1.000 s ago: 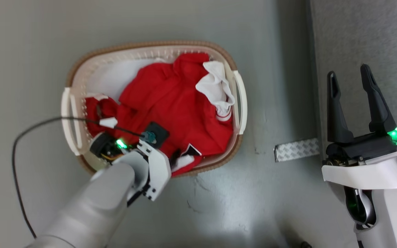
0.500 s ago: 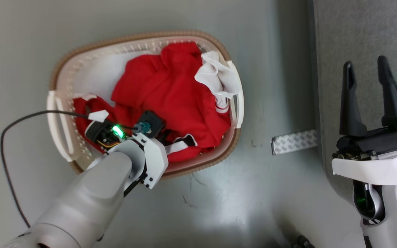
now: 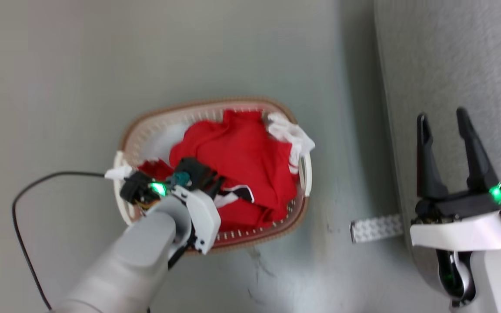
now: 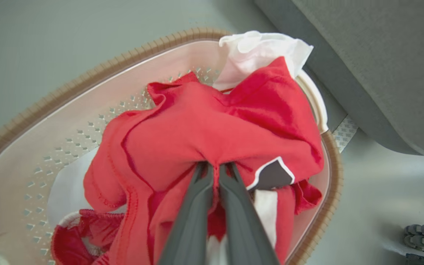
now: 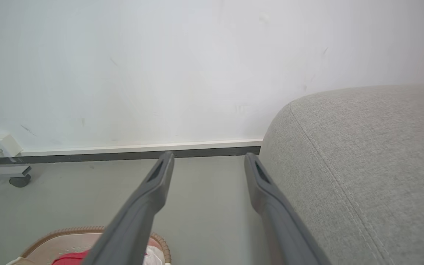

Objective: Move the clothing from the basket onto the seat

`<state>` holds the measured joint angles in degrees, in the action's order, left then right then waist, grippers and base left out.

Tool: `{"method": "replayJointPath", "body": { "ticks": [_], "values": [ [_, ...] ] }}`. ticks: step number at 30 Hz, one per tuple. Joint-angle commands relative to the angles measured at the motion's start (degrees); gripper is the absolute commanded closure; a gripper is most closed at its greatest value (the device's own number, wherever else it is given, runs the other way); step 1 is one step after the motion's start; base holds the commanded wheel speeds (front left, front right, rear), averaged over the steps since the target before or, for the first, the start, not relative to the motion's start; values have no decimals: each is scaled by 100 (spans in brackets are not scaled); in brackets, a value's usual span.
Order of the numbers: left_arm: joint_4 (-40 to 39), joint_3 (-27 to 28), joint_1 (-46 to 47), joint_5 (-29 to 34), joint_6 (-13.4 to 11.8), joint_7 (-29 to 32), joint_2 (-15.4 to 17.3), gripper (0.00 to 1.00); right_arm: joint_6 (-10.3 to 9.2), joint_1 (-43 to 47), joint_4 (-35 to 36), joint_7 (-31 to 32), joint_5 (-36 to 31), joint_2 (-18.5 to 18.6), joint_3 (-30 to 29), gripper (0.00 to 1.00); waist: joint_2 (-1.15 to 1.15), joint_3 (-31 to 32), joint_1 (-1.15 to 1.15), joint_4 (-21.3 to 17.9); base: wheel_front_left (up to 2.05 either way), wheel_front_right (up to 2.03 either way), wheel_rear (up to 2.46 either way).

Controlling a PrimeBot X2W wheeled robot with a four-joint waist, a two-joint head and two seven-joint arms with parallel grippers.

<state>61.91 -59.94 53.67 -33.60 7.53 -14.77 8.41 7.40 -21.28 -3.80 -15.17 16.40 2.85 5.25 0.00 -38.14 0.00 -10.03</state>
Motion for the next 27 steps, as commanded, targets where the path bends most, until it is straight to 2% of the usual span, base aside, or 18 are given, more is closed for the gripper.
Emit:
{"method": "replayJointPath", "body": {
  "ticks": [1,15,27],
  "values": [
    [-33,38,-156,-76,-12,-39,-8,100,17,131,-66,2,-33,8,-14,0,0,496,0,117,0,0,0],
    [-1171,717,-1264,-123,-286,-39,134,100,17,1162,-480,2,-2,8,8,0,0,2344,0,348,0,0,0],
    [-1981,984,-1865,-103,-548,-40,250,100,17,1777,-680,2,-27,9,63,0,0,3354,0,439,0,0,0]
  ]
}}
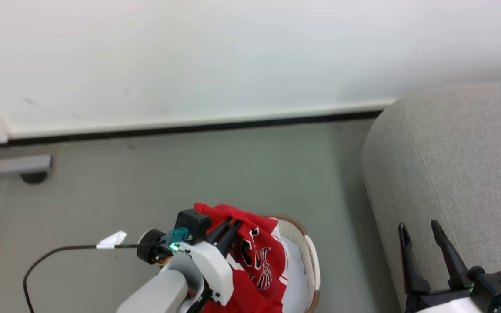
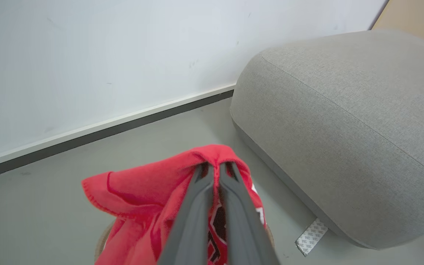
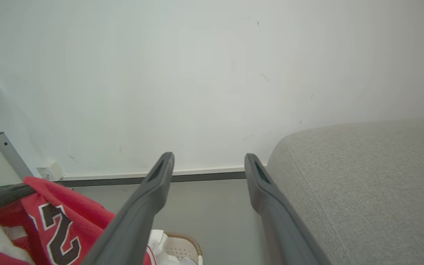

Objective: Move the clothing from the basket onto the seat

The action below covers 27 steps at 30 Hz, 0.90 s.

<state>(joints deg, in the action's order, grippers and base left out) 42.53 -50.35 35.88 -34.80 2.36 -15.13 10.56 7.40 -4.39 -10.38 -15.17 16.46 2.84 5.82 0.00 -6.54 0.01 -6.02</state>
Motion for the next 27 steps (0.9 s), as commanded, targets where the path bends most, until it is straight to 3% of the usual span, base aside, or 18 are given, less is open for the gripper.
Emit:
{"method": "replayJointPath", "body": {
  "ticks": [1,19,27],
  "values": [
    [-101,32,-111,3,-42,-4,45,100,17,121,-29,2,-38,9,10,0,0,246,-1,40,0,0,0],
    [-1038,33,-444,-153,-331,222,304,100,17,332,51,2,-227,9,61,0,0,611,-1,53,0,0,0],
    [-1373,1,-440,-145,-410,331,399,100,17,78,65,2,-653,107,509,0,0,618,-1,99,0,0,0]
  ]
}}
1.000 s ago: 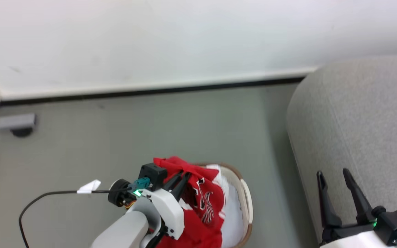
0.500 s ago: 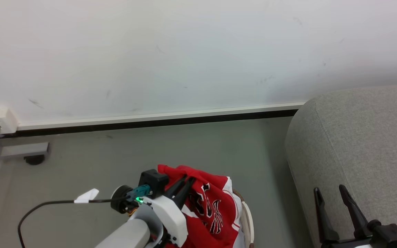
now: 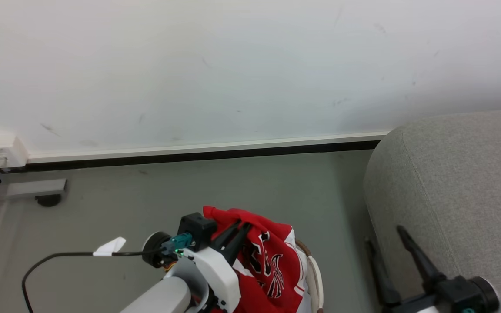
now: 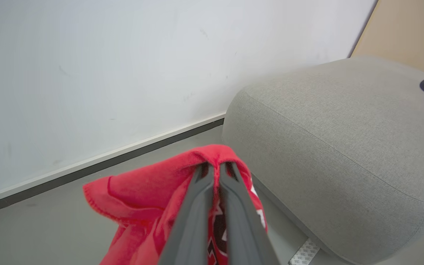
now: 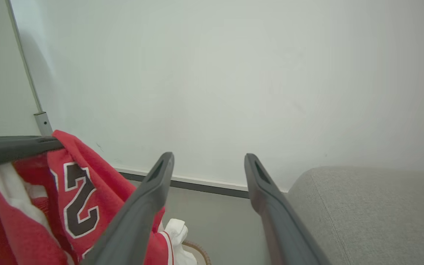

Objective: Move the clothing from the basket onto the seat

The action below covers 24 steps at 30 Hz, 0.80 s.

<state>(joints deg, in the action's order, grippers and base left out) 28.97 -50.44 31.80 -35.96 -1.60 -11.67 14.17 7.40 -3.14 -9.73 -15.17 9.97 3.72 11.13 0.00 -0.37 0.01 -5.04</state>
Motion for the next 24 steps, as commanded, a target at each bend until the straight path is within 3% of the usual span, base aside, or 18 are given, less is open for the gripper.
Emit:
{"method": "replayJointPath", "body": {
  "ticks": [1,12,24],
  "values": [
    [-61,8,-31,-25,-29,4,50,100,17,-112,-20,2,-58,47,101,0,0,3,-1,5,0,0,0],
    [-490,-106,-68,-2,-105,185,104,100,11,-1105,-968,32,-41,170,1542,0,0,78,-1,39,0,0,0],
    [-724,-198,-87,2,-171,277,113,100,10,-2306,-2478,77,350,-22,2904,0,0,46,-1,-32,0,0,0]
  ]
}}
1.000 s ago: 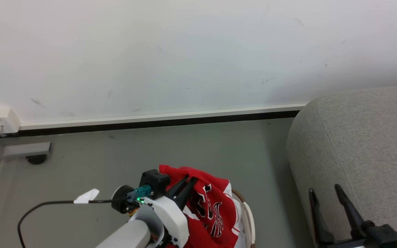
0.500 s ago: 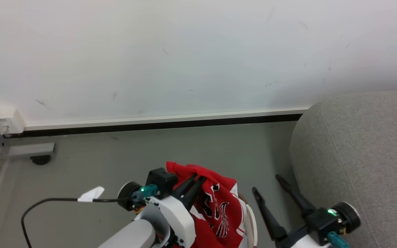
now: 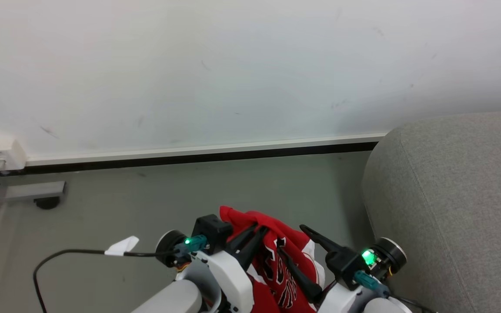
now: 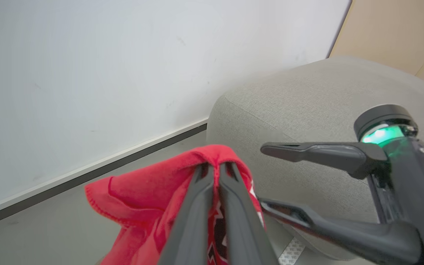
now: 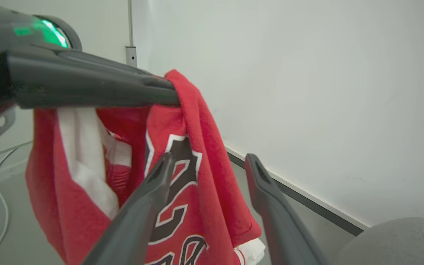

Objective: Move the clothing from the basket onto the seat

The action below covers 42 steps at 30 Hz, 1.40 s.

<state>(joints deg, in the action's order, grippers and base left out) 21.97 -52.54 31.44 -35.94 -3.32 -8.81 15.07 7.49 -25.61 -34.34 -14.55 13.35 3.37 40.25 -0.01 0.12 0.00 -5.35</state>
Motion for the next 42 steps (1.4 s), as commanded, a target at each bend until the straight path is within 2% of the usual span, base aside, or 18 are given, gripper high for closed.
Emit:
{"method": "replayJointPath", "body": {
  "ticks": [1,5,12,30,31,33,42],
  "values": [
    [-30,3,-46,-3,-2,-6,11,100,1,-125,-151,3,83,-7,72,0,1,-8,0,-1,0,0,0],
    [-64,-19,-25,-25,2,-8,-16,100,1,-353,-550,-15,402,-42,352,0,1,-22,0,12,0,0,0],
    [-102,-73,-19,-63,21,24,-38,100,1,-613,-738,-49,1007,-42,847,0,1,-43,0,54,0,0,0],
    [-250,-162,125,-118,111,50,-96,100,1,-999,-968,-66,1761,-44,1716,0,1,-24,0,145,0,0,0],
    [-259,-166,127,-125,114,44,-95,100,1,-1018,-971,-67,1789,-44,1738,24,1,-19,0,145,0,0,0],
    [-281,-173,129,-140,114,57,-88,100,1,-1047,-947,-67,1848,-45,1759,100,1,-11,0,146,0,0,0],
    [-245,-100,78,-192,24,-3,28,100,1,-1049,-774,-69,1856,-45,1490,100,1,-1,0,132,0,0,0]
  ]
}}
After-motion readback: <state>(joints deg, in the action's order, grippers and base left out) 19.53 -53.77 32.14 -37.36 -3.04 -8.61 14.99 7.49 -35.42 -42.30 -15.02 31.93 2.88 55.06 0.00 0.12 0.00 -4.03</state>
